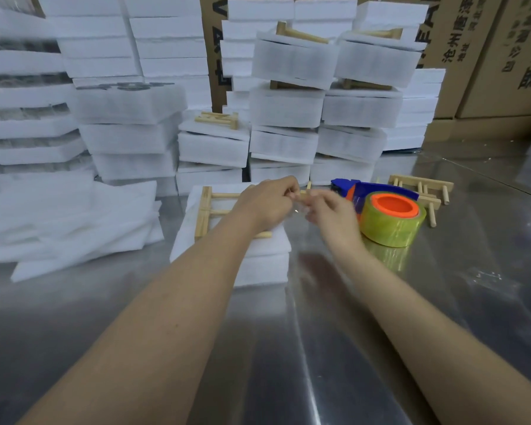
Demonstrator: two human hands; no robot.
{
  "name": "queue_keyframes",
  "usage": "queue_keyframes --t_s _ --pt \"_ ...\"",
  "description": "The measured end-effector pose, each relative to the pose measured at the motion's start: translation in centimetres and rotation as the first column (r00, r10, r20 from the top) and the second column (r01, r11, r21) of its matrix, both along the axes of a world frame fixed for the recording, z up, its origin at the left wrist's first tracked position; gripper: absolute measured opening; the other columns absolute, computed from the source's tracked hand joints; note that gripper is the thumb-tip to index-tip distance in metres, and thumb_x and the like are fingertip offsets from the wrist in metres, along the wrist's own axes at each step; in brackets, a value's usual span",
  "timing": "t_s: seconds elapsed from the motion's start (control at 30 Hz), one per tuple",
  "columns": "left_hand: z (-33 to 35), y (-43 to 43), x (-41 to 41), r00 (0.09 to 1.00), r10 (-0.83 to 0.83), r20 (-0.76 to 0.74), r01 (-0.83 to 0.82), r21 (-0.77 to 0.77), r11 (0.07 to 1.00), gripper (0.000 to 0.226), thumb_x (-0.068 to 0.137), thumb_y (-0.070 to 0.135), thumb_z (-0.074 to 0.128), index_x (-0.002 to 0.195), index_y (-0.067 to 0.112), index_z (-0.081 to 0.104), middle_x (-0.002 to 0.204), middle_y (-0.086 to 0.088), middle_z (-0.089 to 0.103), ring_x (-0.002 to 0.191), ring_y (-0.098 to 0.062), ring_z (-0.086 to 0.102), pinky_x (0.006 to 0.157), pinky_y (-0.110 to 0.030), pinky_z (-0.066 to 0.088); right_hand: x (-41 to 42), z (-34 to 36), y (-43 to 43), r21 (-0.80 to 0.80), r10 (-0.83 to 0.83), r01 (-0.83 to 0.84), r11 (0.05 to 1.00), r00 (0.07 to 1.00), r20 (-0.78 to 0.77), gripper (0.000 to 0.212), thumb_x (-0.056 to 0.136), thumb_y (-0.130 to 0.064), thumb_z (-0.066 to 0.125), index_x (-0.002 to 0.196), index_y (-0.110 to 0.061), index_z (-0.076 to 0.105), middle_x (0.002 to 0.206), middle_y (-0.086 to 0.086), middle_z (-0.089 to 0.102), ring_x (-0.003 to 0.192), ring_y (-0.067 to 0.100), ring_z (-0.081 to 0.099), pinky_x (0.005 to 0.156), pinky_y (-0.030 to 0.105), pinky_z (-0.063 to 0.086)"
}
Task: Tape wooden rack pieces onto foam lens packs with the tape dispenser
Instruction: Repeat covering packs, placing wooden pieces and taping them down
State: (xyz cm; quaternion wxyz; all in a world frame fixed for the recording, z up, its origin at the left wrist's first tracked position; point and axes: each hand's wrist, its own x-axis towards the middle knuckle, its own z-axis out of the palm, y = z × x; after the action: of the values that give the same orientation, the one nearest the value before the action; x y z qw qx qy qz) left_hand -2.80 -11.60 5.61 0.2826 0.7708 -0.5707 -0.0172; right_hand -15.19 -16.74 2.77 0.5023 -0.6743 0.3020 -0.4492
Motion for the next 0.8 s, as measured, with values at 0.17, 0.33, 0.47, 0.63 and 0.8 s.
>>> queue_keyframes --t_s 0.17,0.33,0.47,0.63,0.8 --pt "0.0 -0.1 0.0 1.000 0.022 0.003 -0.022 0.034 0.999 0.020 0.088 0.022 0.039 0.078 0.037 0.048 0.093 0.007 0.063 0.091 -0.018 0.052 0.068 -0.032 0.029 1.8 -0.7 0.1 0.302 0.045 -0.095 0.949 0.984 0.170 0.020 0.096 -0.018 0.058 0.098 -0.004 0.073 0.101 0.018 0.071 0.095 0.028 0.069 0.074 0.026 0.058" --pt "0.1 -0.1 -0.2 0.999 0.044 0.009 -0.045 0.049 0.998 0.017 0.088 0.029 0.041 0.076 0.039 0.047 0.095 0.003 0.060 0.091 -0.020 0.050 0.069 -0.032 0.028 1.2 -0.7 -0.3 0.434 0.079 -0.213 0.875 0.948 0.308 0.023 0.092 -0.011 0.063 0.110 0.002 0.067 0.108 0.018 0.068 0.089 0.019 0.063 0.070 0.020 0.055" --pt "-0.1 -0.2 -0.1 0.999 0.013 0.039 -0.014 0.017 1.000 0.015 0.089 0.024 0.043 0.085 0.035 0.051 0.095 0.009 0.058 0.094 -0.017 0.050 0.065 -0.029 0.027 1.1 -0.7 -0.4 0.488 0.075 -0.228 0.842 0.947 0.314 0.022 0.089 -0.010 0.066 0.108 0.001 0.069 0.112 0.018 0.068 0.091 0.018 0.063 0.071 0.020 0.056" --pt "-0.1 -0.5 -0.1 0.994 -0.047 0.097 0.042 0.053 0.998 0.031 0.090 0.018 0.039 0.111 0.033 0.057 0.104 0.008 0.054 0.101 -0.016 0.047 0.080 -0.033 0.029 0.7 -0.4 -0.4 0.582 0.059 -0.249 0.774 0.944 0.326 0.025 0.087 -0.007 0.068 0.111 0.001 0.067 0.103 0.012 0.069 0.081 0.013 0.063 0.070 0.018 0.056" --pt "-0.2 -0.4 -0.1 0.997 0.020 0.070 -0.020 -0.007 1.000 0.034 0.093 0.019 0.037 0.123 0.025 0.052 0.116 0.004 0.057 0.113 -0.020 0.046 0.086 -0.035 0.032 1.3 -0.2 -0.1 0.487 -0.024 -0.128 0.864 0.955 0.295 0.007 0.090 -0.006 0.064 0.095 -0.005 0.068 0.079 0.005 0.062 0.063 0.011 0.054 0.056 0.017 0.051"
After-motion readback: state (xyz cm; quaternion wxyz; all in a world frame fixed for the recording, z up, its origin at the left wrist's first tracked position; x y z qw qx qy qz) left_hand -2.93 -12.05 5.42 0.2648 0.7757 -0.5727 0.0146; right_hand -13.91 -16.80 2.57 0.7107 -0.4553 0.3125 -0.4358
